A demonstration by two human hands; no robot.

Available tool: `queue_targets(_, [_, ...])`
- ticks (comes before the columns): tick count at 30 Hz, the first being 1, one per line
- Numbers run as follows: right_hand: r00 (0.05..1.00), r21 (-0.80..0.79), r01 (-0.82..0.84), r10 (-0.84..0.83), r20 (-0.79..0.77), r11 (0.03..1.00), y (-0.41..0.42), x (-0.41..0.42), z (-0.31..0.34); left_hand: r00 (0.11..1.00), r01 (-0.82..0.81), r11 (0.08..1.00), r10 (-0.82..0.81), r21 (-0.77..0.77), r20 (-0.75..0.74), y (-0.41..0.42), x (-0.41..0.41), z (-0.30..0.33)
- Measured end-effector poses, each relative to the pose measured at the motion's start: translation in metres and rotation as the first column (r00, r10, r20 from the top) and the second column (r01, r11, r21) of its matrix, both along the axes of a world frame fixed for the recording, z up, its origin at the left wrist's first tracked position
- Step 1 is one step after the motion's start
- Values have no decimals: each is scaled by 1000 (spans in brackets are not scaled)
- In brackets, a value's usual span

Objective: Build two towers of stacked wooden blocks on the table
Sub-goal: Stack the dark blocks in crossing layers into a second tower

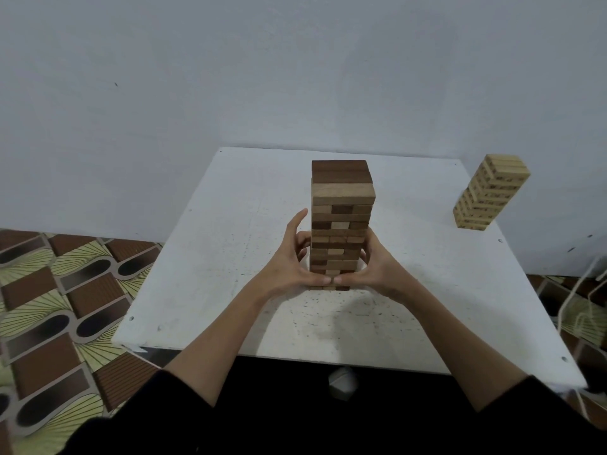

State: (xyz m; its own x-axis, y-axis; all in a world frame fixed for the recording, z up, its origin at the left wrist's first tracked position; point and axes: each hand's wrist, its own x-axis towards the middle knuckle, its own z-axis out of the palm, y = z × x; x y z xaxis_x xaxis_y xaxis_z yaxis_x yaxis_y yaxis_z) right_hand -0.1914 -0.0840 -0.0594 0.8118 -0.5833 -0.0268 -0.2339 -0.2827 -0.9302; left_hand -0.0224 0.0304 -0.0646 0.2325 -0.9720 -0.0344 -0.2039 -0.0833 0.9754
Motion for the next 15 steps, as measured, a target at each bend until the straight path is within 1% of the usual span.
queue_targets(7, [1000, 27, 14, -15, 24, 1000, 0, 1, -3, 999, -19, 1000, 19, -4, -40, -2, -2, 1])
queue_targets(15, [999, 56, 15, -17, 43, 998, -1, 3, -4, 998, -40, 999, 39, -4, -44, -2, -4, 2])
